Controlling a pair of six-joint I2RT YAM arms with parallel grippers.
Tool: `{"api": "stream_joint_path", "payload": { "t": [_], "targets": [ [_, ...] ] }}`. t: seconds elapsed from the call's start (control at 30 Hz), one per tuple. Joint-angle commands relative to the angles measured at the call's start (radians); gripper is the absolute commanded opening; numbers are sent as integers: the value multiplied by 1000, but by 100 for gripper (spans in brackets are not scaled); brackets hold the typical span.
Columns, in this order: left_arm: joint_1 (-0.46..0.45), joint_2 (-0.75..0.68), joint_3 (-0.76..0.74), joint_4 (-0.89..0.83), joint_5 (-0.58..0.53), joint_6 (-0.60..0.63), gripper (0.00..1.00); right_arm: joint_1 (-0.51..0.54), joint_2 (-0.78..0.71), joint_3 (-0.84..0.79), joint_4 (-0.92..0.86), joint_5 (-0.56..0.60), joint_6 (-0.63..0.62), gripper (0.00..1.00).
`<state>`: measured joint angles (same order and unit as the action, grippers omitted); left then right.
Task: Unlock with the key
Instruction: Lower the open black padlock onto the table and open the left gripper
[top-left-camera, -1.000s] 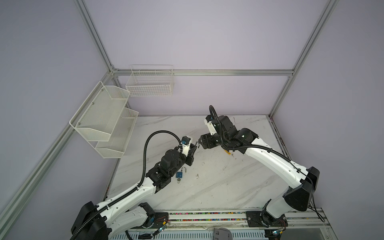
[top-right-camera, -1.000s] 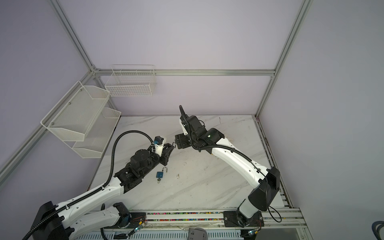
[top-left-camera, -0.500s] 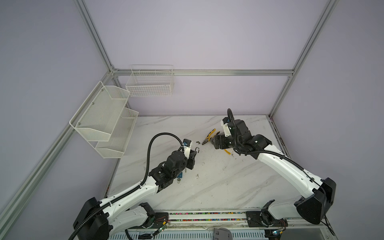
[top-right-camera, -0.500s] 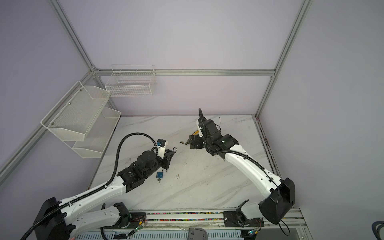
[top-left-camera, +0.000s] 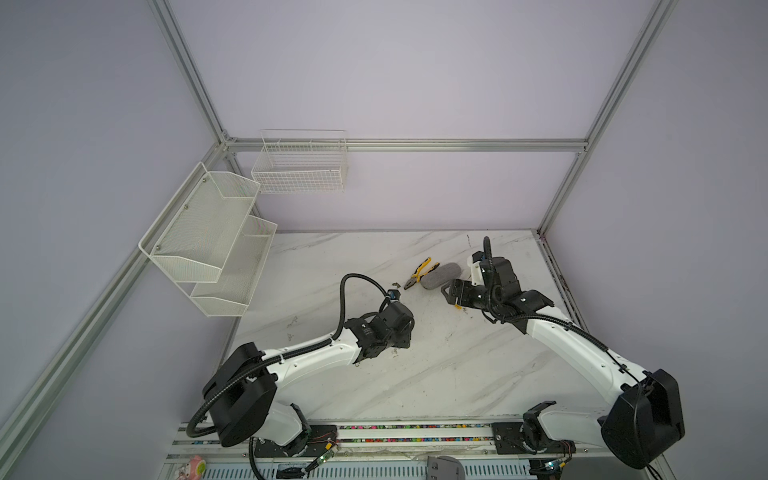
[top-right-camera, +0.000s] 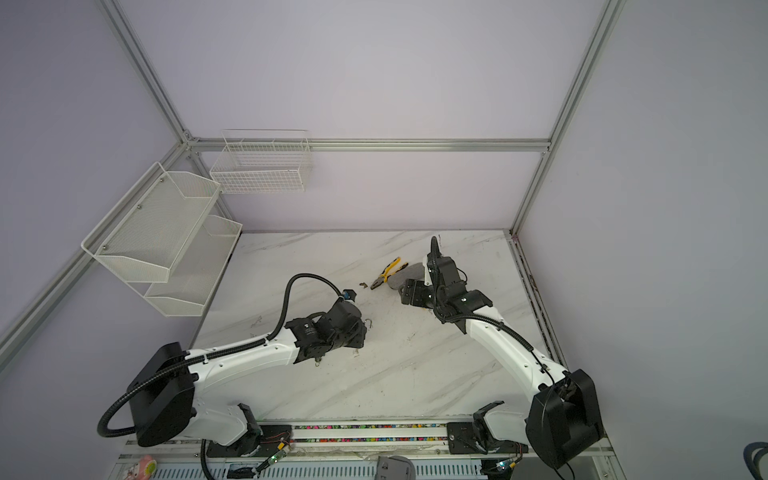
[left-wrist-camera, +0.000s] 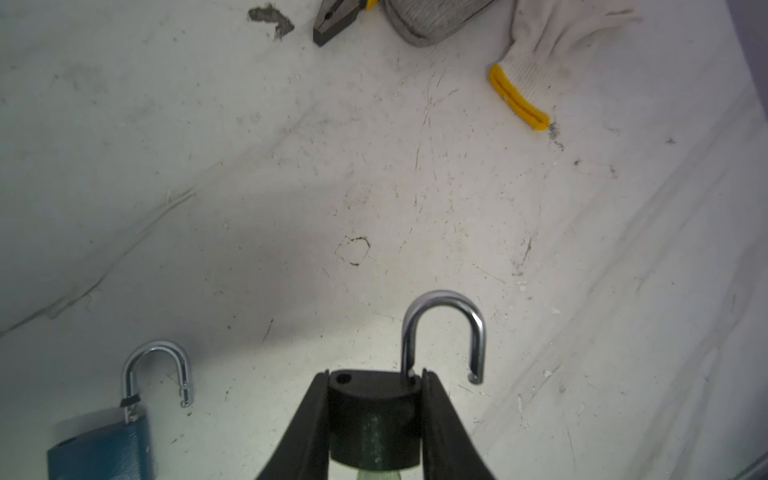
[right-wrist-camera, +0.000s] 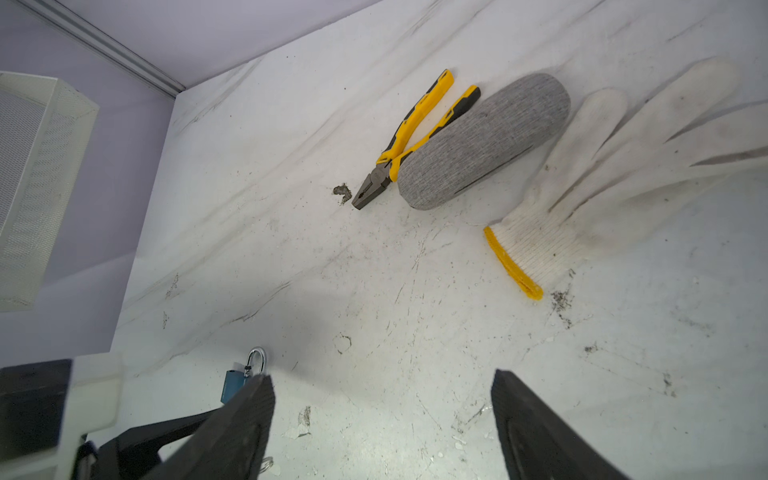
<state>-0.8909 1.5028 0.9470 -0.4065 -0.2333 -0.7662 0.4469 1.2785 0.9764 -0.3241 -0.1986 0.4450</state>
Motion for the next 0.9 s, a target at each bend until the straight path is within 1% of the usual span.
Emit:
{"api": "stream_joint_path", "payload": {
  "t": [0.0, 0.17, 0.33, 0.47, 0.6, 0.87],
  "targets": [
    [-1, 70, 145, -77, -38, -88, 0, -21, -28, -37, 62, -25, 31, 85],
    [0, 184, 219, -98, -65, -91, 0, -57, -34, -85, 95, -48, 35, 85],
    [4, 282, 305, -153, -98, -120, 0, -84, -31, -112, 122, -76, 35, 85],
    [8, 330, 345, -160, -89, -116, 0, -97, -24, -123, 132, -94, 34, 85],
    [9, 372, 373, -187, -110, -116, 0, -106, -22, -128, 134, -103, 28, 85],
    [14, 441, 405, -199, -94, -118, 0, -114, -16, -134, 141, -113, 26, 85]
  ]
}}
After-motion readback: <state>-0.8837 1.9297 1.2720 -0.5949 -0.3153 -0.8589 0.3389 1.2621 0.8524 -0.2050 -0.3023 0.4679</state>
